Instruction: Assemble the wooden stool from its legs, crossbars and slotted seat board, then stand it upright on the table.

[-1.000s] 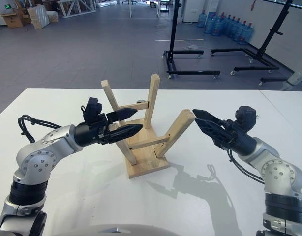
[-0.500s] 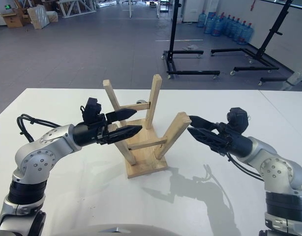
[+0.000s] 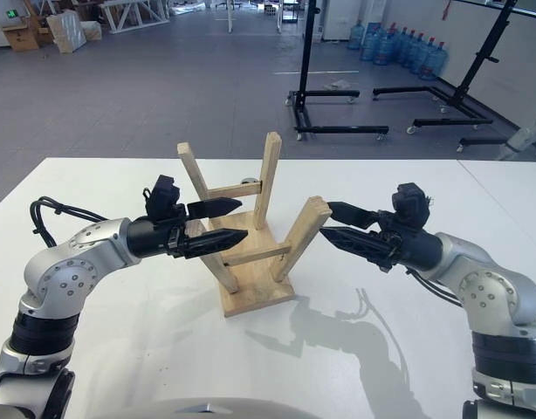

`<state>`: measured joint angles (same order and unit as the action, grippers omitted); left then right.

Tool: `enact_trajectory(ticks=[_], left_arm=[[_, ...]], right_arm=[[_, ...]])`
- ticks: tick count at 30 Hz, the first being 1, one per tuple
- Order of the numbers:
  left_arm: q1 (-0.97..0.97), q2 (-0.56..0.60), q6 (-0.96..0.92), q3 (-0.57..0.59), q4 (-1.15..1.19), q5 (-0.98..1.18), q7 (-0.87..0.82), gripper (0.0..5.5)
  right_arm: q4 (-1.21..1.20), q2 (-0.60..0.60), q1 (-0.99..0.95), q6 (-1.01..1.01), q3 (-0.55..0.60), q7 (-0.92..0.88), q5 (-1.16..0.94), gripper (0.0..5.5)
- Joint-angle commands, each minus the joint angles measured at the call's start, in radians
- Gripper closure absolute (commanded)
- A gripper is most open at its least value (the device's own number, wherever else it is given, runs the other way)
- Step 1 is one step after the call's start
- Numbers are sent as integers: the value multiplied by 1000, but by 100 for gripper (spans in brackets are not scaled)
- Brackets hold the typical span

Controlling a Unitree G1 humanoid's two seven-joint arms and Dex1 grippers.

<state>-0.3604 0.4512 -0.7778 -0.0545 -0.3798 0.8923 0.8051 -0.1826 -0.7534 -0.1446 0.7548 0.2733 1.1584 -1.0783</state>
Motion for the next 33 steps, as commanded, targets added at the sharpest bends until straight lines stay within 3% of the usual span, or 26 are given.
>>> enact_trajectory(ticks=[1, 11, 18, 21, 27, 31, 33], left_arm=[[-76, -18, 36, -6, 56, -63, -23, 132], [-46, 20, 97, 118, 82, -57, 30, 11], [-83, 13, 110, 309, 34, 133, 3, 11], [-144, 0, 128, 339, 56, 153, -63, 11], [-119, -61, 105, 207, 82, 82, -143, 11], [48, -69, 145, -47, 164, -123, -82, 11], [90, -71, 171, -89, 189, -166, -72, 11]], right_arm=[[-74, 6, 55, 29, -126, 66, 46, 150], [-24, -15, 52, -35, 32, 49, 56, 146], [-44, 13, -31, -37, 139, -6, -41, 146], [-59, 28, -135, -63, 157, -58, -78, 146], [-135, 165, -250, -132, 24, -151, -42, 146], [-74, 200, -124, -218, -178, -90, 183, 146], [-53, 212, -100, -245, -195, -82, 205, 146]])
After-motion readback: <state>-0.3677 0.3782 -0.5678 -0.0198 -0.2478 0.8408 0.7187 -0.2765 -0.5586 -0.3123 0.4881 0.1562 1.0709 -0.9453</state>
